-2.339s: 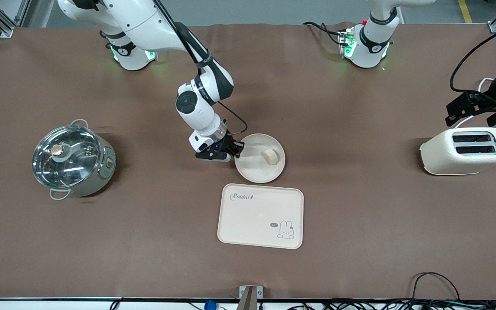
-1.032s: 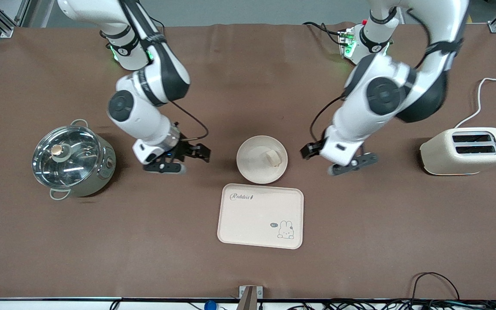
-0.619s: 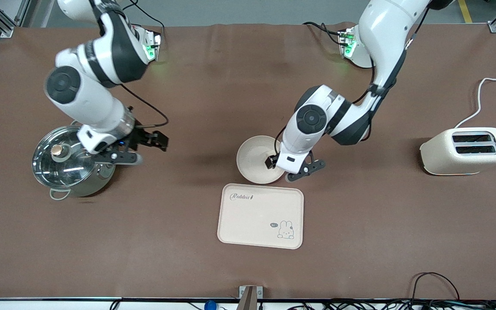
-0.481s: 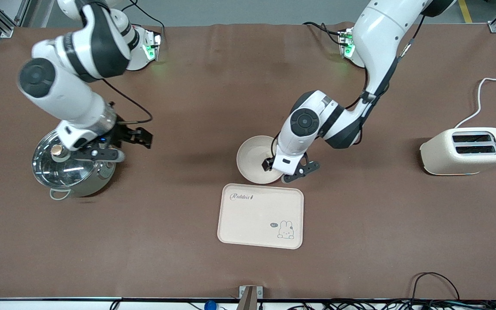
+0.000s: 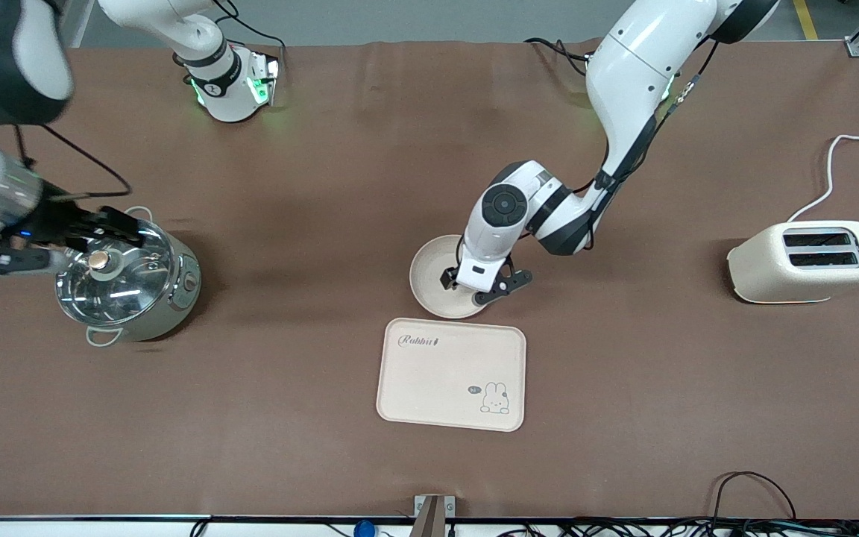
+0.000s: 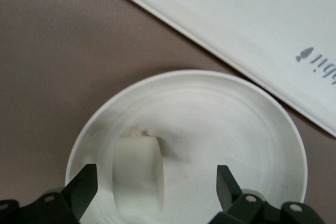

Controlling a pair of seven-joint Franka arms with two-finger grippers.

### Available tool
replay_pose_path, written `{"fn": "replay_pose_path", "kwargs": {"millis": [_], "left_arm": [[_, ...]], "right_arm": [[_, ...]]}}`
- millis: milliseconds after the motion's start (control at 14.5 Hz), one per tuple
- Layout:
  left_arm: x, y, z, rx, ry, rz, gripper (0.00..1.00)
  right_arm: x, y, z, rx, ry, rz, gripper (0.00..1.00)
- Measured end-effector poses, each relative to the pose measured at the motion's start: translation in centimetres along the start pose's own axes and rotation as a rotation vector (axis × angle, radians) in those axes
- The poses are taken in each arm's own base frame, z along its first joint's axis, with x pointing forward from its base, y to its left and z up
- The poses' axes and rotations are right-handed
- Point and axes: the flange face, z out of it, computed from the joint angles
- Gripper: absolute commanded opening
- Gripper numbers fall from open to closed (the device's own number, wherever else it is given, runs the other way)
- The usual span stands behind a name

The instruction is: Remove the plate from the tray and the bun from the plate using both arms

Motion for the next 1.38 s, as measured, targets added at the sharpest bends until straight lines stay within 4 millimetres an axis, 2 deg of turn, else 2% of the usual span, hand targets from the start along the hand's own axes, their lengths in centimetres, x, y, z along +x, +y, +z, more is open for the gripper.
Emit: {"fn": "replay_pose_path", "kwargs": {"millis": [69, 138, 206, 275, 344, 481, 619, 825, 894, 963, 1032, 1101, 1238, 1307, 1376], "left_arm": [[-0.4, 0.1, 0.1, -0.002, 0.001, 0.003, 0.81], [-0.6, 0.1, 0.2, -0.002, 0.002, 0.006, 0.61], [-0.6, 0.0, 0.4, 0.0, 0.002, 0.005, 0.46], [-0.6, -0.1, 0.4, 0.001, 0.003, 0.002, 0.34], [-0.5, -0.2, 0.5, 0.001, 0.003, -0.005, 0.28], [-0.3, -0.2, 0.5, -0.002, 0.007, -0.018, 0.1], [-0.3, -0.2, 0.4, -0.004, 0.008, -0.022, 0.01], [-0.1, -0.1, 0.1, -0.01, 0.013, -0.024, 0.0], [0.5, -0.1, -0.9, -0.001, 0.021, -0.016, 0.0], [1.4, -0.5, -2.7, 0.032, 0.027, 0.008, 0.0], [2.7, -1.1, -5.4, 0.067, 0.034, 0.04, 0.0], [4.4, -2.1, -8.9, 0.094, 0.046, 0.079, 0.0], [7.9, -4.9, -15.1, 0.127, 0.07, 0.155, 0.01], [9.7, -6.7, -16.9, 0.14, 0.074, 0.189, 0.01], [11.7, -8.5, -17.6, 0.148, 0.072, 0.218, 0.01]], "right_arm": [[-0.3, 0.9, -1.5, 0.004, -0.002, 0.005, 1.0], [-0.7, 1.7, -2.8, 0.001, -0.001, 0.013, 1.0], [-1.1, 2.4, -4.2, -0.017, 0.01, 0.019, 1.0], [-1.6, 3.0, -5.6, -0.037, 0.028, 0.021, 1.0], [-2.2, 3.4, -7.1, -0.05, 0.05, 0.017, 1.0], [-3.6, 3.8, -10.1, -0.063, 0.081, -0.001, 1.0], [-4.5, 3.8, -12.0, -0.081, 0.091, -0.008, 1.0], [-4.4, 3.1, -12.1, -0.093, 0.092, -0.021, 1.0], [-4.3, 2.7, -12.0, -0.094, 0.09, -0.028, 1.0], [-4.2, 2.5, -11.9, -0.095, 0.088, -0.033, 1.0], [-4.2, 2.4, -11.9, -0.097, 0.087, -0.035, 1.0], [-4.2, 2.5, -11.9, -0.098, 0.086, -0.033, 1.0], [-4.2, 2.7, -11.9, -0.099, 0.084, -0.03, 1.0], [-4.2, 2.7, -11.8, -0.099, 0.084, -0.029, 1.0], [-4.3, 2.7, -11.8, -0.099, 0.084, -0.029, 1.0]]}}
